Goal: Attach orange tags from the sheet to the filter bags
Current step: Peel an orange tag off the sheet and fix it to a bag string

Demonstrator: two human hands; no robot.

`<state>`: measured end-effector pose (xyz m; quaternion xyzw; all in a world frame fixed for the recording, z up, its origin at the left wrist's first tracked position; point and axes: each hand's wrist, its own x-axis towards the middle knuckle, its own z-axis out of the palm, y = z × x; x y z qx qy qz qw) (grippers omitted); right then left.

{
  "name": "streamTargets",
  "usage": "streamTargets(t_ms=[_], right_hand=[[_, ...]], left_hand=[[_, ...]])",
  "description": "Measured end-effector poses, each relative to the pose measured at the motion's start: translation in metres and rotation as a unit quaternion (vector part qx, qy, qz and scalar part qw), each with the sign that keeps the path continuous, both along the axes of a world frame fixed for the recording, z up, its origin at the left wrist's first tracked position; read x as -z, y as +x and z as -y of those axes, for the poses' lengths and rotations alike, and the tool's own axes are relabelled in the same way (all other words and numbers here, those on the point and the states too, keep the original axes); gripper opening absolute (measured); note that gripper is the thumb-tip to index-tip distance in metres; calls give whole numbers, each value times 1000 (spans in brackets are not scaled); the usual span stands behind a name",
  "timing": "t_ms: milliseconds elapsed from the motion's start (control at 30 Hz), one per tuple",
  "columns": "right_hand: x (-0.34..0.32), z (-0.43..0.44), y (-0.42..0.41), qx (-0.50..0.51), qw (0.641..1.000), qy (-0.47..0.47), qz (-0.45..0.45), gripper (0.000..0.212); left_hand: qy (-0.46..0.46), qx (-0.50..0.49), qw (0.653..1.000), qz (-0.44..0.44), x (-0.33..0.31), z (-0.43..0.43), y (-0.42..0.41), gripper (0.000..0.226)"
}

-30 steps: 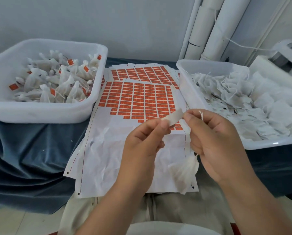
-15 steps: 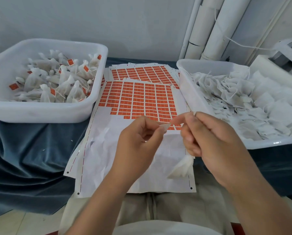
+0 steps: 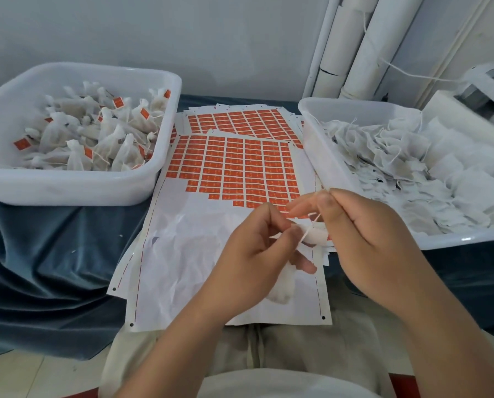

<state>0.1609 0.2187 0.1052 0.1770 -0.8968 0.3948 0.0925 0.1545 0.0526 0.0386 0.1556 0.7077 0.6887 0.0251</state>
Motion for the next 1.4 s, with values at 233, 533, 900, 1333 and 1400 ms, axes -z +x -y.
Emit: streamTargets(t_ms=[233, 533, 900, 1333, 1400], right_hand=[[5, -3, -7, 35, 999, 21, -35, 44], [0, -4, 1, -66, 992, -103, 8, 39], [-13, -23, -3, 33, 981, -190, 3, 38], [-18, -34, -7, 40, 972, -232, 19, 37], [-17, -32, -6, 14, 973, -227, 37, 37]], left_hand=[[-11, -60, 998, -8, -4, 0, 1, 14], [-113, -125, 986, -4, 12, 5, -13, 20], [-364, -261, 837, -314, 35, 18, -25, 21], [-401, -52, 896, -185, 13, 32, -19, 49], [-276, -58, 945, -165, 3, 23, -7, 53]])
